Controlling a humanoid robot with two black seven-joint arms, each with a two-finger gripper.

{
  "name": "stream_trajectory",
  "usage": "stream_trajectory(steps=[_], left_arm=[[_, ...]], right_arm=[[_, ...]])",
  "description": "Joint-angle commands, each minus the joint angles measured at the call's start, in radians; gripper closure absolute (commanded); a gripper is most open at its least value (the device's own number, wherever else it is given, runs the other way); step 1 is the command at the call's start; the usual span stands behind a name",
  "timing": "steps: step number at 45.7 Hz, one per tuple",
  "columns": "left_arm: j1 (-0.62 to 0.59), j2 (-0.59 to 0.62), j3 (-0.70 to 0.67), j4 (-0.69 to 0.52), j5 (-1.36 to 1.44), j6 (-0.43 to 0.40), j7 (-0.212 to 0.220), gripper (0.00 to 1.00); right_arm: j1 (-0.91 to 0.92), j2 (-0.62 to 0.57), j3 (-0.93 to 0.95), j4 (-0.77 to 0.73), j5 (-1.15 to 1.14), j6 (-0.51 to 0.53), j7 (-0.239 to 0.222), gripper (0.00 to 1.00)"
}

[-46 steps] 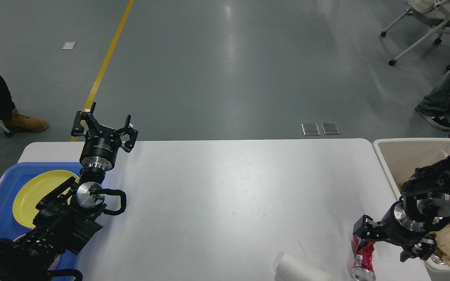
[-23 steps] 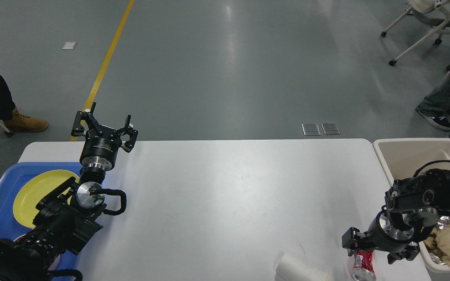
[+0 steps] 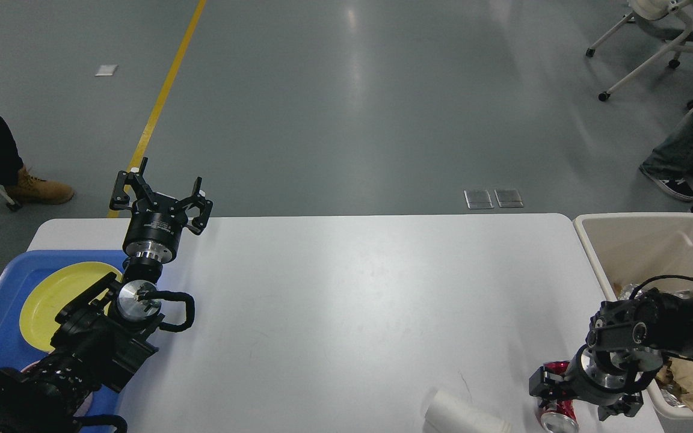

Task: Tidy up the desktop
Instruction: 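Lift the red soda can up above the white bin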

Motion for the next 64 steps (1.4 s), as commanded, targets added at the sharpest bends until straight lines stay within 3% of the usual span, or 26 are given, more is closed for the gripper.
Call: stream_trajectory(steps=[1,4,7,11,24,42,58,64], left_arm=[[0.000,0.000,0.000,0.000,0.000,0.000,0.000,0.04],[0.000,0.000,0.000,0.000,0.000,0.000,0.000,0.04],[0.000,0.000,0.000,0.000,0.000,0.000,0.000,0.04],[0.000,0.000,0.000,0.000,0.000,0.000,0.000,0.04],[0.000,0.000,0.000,0.000,0.000,0.000,0.000,0.04],[0.000,0.000,0.000,0.000,0.000,0.000,0.000,0.04],[0.000,0.000,-0.001,0.000,0.000,0.000,0.000,0.04],[0.000,0.000,-0.001,0.000,0.000,0.000,0.000,0.04]], right_arm=[[-0.002,0.002,0.000,0.000,0.000,0.013,-0.002,0.38],[-0.001,0.000,0.002,0.006,0.002,0.025,-0.011,0.72],[0.001,0.000,0.003,0.006,0.003,0.065,-0.012,1.00],[0.010,0.000,0.005,0.003,0.008,0.128,-0.015,1.00],[0.063,-0.013,0.054,0.016,0.012,0.181,-0.017,1.00],[0.577,-0.193,-0.027,0.137,0.017,0.615,-0.017,1.00],[0.996,-0.173,-0.173,0.138,0.015,0.615,-0.015,1.00],[1.082,-0.112,-0.173,0.137,0.017,0.615,-0.012,1.00]])
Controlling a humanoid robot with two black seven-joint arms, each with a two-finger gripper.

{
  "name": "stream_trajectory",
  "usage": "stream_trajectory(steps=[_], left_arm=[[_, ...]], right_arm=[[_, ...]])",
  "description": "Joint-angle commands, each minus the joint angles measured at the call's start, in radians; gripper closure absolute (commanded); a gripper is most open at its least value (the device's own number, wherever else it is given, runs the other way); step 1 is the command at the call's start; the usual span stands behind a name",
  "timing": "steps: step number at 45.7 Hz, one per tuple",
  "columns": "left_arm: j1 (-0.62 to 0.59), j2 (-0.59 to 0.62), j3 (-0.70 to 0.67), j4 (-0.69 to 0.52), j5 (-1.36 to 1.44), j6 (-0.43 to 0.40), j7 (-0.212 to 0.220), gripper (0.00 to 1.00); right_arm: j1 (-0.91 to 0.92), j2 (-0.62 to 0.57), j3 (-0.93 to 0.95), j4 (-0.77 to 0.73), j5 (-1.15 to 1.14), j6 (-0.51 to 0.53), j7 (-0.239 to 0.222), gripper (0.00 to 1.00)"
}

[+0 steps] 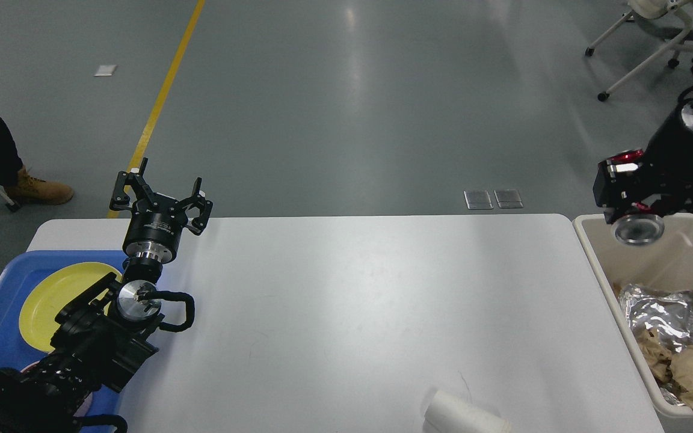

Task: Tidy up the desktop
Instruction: 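Lift the red soda can up above the white bin, then lower the red can into the white bin and release it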

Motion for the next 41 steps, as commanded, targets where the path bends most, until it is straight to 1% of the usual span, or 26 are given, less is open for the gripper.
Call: stream_trajectory(steps=[1,6,11,23,28,31,35,41], left_arm=[[0.000,0.000,-0.001,0.000,0.000,0.000,0.000,0.04],[0.000,0.000,-0.001,0.000,0.000,0.000,0.000,0.04],[0.000,0.000,-0.001,0.000,0.000,0.000,0.000,0.04],[0.000,0.000,0.001,0.000,0.000,0.000,0.000,0.04],[0.000,0.000,0.001,0.000,0.000,0.000,0.000,0.04],[0.000,0.000,0.001,0.000,0.000,0.000,0.000,0.04],[0.000,0.000,0.001,0.000,0.000,0.000,0.000,0.04],[0.000,0.000,0.001,0.000,0.000,0.000,0.000,0.04]], right_arm=[[0.086,0.065,-0.001,0.000,0.001,0.000,0.004,1.00],[0.113,0.115,0.002,-0.002,0.004,0.000,0.013,1.00],[0.139,0.134,0.001,0.000,0.006,0.000,0.015,1.00],[0.156,0.126,-0.028,-0.019,-0.003,0.000,0.010,1.00],[0.137,0.120,-0.111,-0.098,-0.005,0.000,0.009,1.00],[0.099,0.097,-0.171,-0.173,-0.012,0.000,0.004,1.00],[-0.004,0.059,-0.218,-0.267,-0.022,0.000,0.000,1.00],[-0.180,0.013,-0.232,-0.368,-0.114,0.000,-0.002,1.00]])
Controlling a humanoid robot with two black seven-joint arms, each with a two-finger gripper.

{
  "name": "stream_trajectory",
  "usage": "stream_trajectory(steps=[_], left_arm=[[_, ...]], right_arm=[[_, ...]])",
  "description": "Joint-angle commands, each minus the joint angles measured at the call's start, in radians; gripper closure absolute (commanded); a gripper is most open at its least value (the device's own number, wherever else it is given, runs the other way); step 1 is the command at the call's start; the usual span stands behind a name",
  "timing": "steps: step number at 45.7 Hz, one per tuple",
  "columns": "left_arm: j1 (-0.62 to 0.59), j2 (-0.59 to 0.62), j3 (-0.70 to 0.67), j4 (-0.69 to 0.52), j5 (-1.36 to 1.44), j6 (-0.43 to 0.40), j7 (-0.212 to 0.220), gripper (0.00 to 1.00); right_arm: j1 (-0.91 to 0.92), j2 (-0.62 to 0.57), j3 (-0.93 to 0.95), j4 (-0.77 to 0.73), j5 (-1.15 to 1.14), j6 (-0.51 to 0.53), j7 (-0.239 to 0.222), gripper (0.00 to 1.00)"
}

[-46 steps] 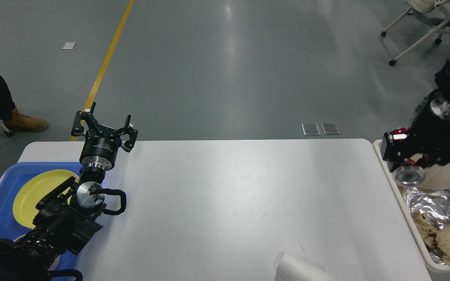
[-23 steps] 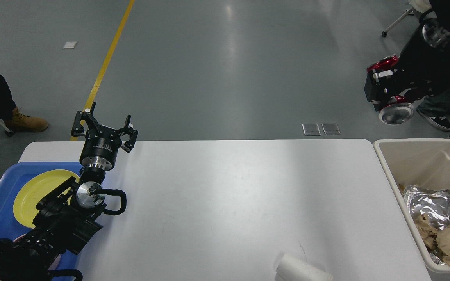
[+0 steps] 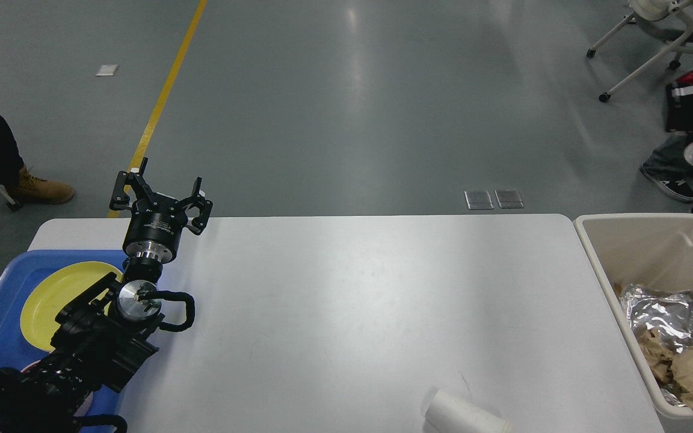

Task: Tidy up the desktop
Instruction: 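Lower the red can into the white bin and release it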

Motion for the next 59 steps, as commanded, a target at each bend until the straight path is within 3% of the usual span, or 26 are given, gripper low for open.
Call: stream_trajectory(steps=[1,5,15,23,42,59], left_arm=[[0.000,0.000,-0.001,0.000,0.000,0.000,0.000,0.04],[0.000,0.000,0.000,0.000,0.000,0.000,0.000,0.04],[0.000,0.000,0.000,0.000,0.000,0.000,0.000,0.04],[0.000,0.000,0.000,0.000,0.000,0.000,0.000,0.04],[0.000,0.000,0.000,0.000,0.000,0.000,0.000,0.04],[0.000,0.000,0.000,0.000,0.000,0.000,0.000,0.04]], right_arm=[[-0.185,-0.048,-0.014,-0.092,-0.078,0.000,-0.001,1.00],[-0.323,-0.082,-0.006,-0.116,-0.094,-0.028,-0.001,1.00],[-0.716,-0.088,0.005,-0.184,-0.094,-0.473,0.001,1.00],[-0.932,-0.039,0.052,-0.207,-0.097,-0.659,0.001,1.00],[-1.190,0.121,0.169,-0.452,-0.097,-0.705,0.001,1.00],[-1.275,0.128,0.184,-0.535,-0.095,-0.731,0.004,1.00]])
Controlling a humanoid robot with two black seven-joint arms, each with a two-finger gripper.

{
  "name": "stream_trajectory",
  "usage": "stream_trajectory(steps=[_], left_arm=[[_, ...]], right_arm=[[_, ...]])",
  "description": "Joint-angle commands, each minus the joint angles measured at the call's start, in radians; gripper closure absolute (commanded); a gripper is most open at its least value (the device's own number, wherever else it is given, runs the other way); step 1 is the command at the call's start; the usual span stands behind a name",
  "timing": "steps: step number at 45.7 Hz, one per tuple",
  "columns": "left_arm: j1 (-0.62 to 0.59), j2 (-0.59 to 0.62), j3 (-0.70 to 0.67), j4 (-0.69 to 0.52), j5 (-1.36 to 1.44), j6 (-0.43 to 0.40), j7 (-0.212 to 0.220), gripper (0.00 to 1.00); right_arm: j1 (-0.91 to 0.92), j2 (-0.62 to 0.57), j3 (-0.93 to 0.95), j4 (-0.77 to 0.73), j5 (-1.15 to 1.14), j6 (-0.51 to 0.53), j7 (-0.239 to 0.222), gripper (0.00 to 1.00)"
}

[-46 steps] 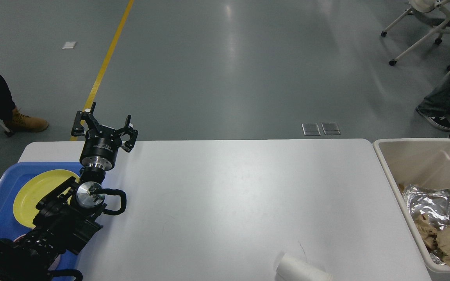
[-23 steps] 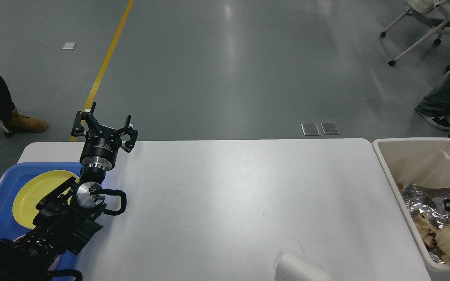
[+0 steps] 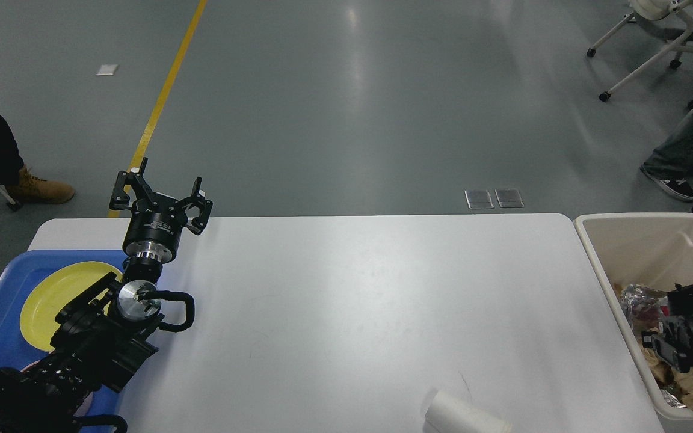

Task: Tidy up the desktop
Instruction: 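Lower the red can into the white bin and release it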

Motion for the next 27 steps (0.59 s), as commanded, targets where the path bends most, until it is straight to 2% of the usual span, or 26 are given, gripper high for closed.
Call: stream_trajectory(steps=[1,22,23,25,27], left_arm=[[0.000,0.000,0.000,0.000,0.000,0.000,0.000,0.04],[0.000,0.000,0.000,0.000,0.000,0.000,0.000,0.04],[0.000,0.000,0.000,0.000,0.000,0.000,0.000,0.04],[0.000,0.000,-0.001,0.000,0.000,0.000,0.000,0.04],[0.000,0.000,0.000,0.000,0.000,0.000,0.000,0.04]], right_arm=[[-0.010,-0.006,0.004,-0.008,0.002,-0.016,0.002,1.00],[-0.056,0.011,0.027,-0.008,0.002,-0.037,0.003,1.00],[-0.056,0.011,0.033,-0.008,0.003,-0.039,0.002,0.98],[-0.056,0.008,0.050,-0.008,0.006,-0.048,0.003,0.76],[-0.056,0.005,0.068,-0.008,0.008,-0.066,0.003,0.51]])
